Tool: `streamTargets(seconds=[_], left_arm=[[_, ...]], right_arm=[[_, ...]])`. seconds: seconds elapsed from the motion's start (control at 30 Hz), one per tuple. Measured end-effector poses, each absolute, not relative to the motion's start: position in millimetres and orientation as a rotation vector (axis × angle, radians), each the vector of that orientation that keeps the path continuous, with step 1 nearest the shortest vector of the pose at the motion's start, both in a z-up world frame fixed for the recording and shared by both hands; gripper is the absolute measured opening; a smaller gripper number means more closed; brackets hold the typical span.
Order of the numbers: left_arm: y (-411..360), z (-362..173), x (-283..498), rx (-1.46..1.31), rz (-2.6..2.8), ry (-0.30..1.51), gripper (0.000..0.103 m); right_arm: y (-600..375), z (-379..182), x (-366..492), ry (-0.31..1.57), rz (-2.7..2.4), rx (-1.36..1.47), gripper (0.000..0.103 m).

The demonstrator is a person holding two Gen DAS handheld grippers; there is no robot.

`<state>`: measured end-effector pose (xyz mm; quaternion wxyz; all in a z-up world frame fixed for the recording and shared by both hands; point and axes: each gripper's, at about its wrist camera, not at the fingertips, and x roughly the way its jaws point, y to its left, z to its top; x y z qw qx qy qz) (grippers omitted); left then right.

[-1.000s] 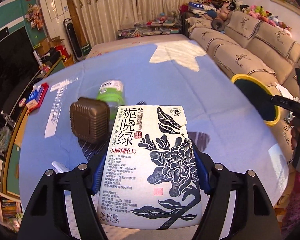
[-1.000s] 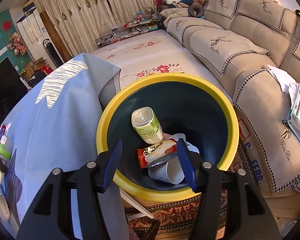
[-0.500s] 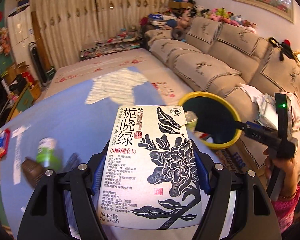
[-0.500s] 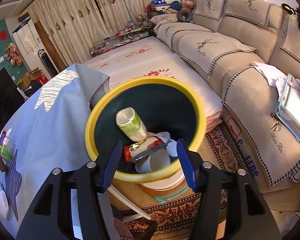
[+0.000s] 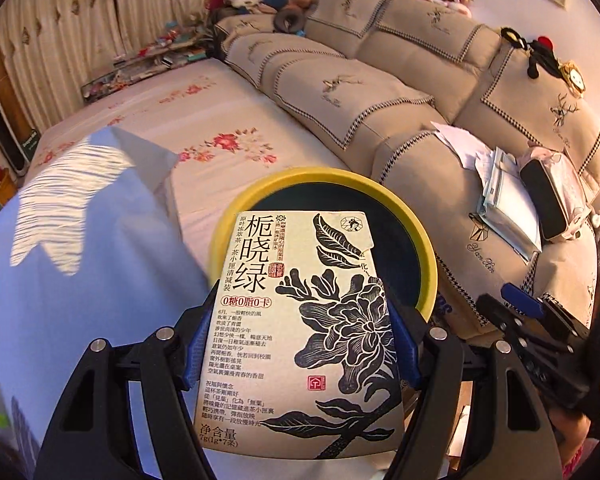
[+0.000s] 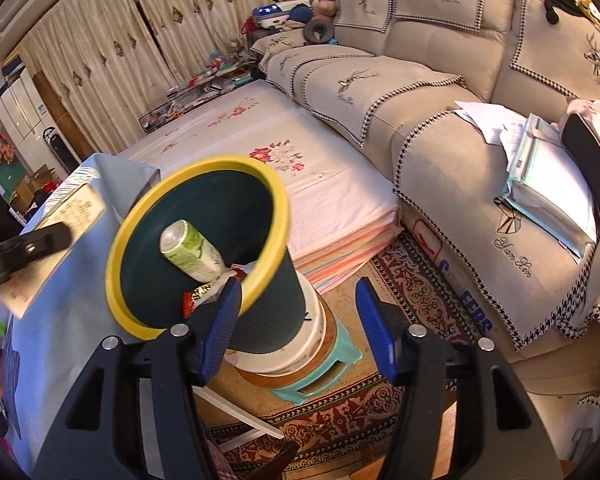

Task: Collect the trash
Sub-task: 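Carry the carton over the yellow bin and open the left gripper, then move both tools back over the remaining trash on the table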

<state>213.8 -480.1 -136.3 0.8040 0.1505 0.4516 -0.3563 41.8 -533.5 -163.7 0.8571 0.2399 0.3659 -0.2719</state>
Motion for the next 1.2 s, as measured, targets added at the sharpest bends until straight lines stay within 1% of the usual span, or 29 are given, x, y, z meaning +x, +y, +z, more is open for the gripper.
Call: streamTargets(seconds=[0.1, 0.27, 0.3, 0.33, 0.37, 0.5, 0.6, 0.67, 0.73, 0.9, 1.03, 1.2], left_arm=[[-507, -155, 223, 0.348, -0.756, 0.989, 0.071], [-531, -180, 240, 0.351, -0.732, 1.028, 0.072], [-533, -184, 243, 0.347, -0.731, 1.036, 0.073], [-535, -187, 244, 0.344, -0.731, 1.038, 0.079], [-537, -187, 245, 0.345, -0.724, 1.030, 0.083], [-528, -171, 237, 0.347, -0.696, 0.973, 0.085], [-499, -141, 222, 0.294, -0.695, 0.924, 0.085], [-474, -115, 203, 0.267, -0.695, 0.863, 0.091], [-450, -92, 186, 0.241, -0.696, 0.804, 0.094], [-368, -48, 151, 0.175, -0.646, 0.719, 0.094], [-295, -32, 131, 0.141, -0.553, 0.682, 0.096], [-205, -29, 112, 0.134, -0.361, 0.656, 0.096]], right_arm=[[-543, -170, 34, 0.775, -0.588, 0.524, 0.056], [-552, -175, 24, 0.777, -0.610, 0.544, 0.057], [-554, -176, 23, 0.776, -0.611, 0.546, 0.057], [-555, -176, 22, 0.776, -0.614, 0.548, 0.058], [-556, -177, 21, 0.777, -0.616, 0.549, 0.058], [-553, -176, 21, 0.777, -0.613, 0.548, 0.058], [-547, -176, 24, 0.777, -0.603, 0.542, 0.059], [-541, -175, 28, 0.781, -0.586, 0.536, 0.059], [-533, -173, 33, 0.782, -0.565, 0.528, 0.059], [-504, -163, 55, 0.788, -0.483, 0.473, 0.059], [-469, -149, 81, 0.787, -0.390, 0.410, 0.059], [-409, -128, 120, 0.788, -0.234, 0.295, 0.061]])
